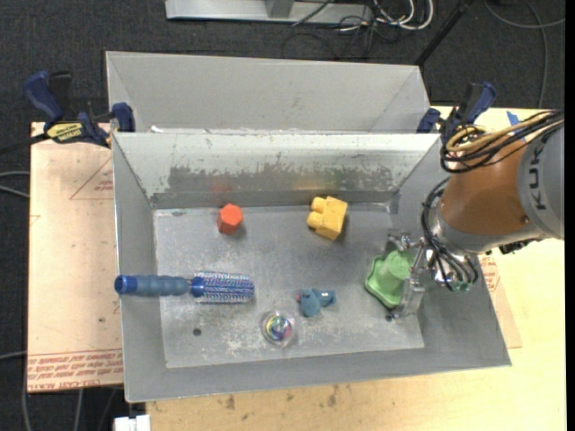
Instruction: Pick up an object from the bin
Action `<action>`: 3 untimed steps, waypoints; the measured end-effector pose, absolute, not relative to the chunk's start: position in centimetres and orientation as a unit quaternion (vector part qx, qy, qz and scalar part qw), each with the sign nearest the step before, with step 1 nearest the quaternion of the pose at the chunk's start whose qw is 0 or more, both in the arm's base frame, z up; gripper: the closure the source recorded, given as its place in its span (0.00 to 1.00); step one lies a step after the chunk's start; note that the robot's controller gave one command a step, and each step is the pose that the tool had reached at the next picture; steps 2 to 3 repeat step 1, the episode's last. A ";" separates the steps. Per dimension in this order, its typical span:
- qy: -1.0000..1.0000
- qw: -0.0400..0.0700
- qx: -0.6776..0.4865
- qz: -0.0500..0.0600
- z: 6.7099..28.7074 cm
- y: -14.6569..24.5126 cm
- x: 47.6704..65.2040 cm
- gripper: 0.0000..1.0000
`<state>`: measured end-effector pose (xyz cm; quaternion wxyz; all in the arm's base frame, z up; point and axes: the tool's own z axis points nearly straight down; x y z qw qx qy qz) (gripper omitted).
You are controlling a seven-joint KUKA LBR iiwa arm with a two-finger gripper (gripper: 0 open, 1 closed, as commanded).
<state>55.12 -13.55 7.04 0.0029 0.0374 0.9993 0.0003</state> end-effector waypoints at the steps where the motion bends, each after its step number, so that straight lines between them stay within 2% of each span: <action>1: 0.999 0.006 0.037 0.000 7.4 -13.6 55.3 1.00; 3: 0.999 0.006 0.037 0.000 7.4 -13.6 55.3 1.00</action>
Offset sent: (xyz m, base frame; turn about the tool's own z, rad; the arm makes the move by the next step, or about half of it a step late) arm 0.0000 0.0000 0.0000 0.0000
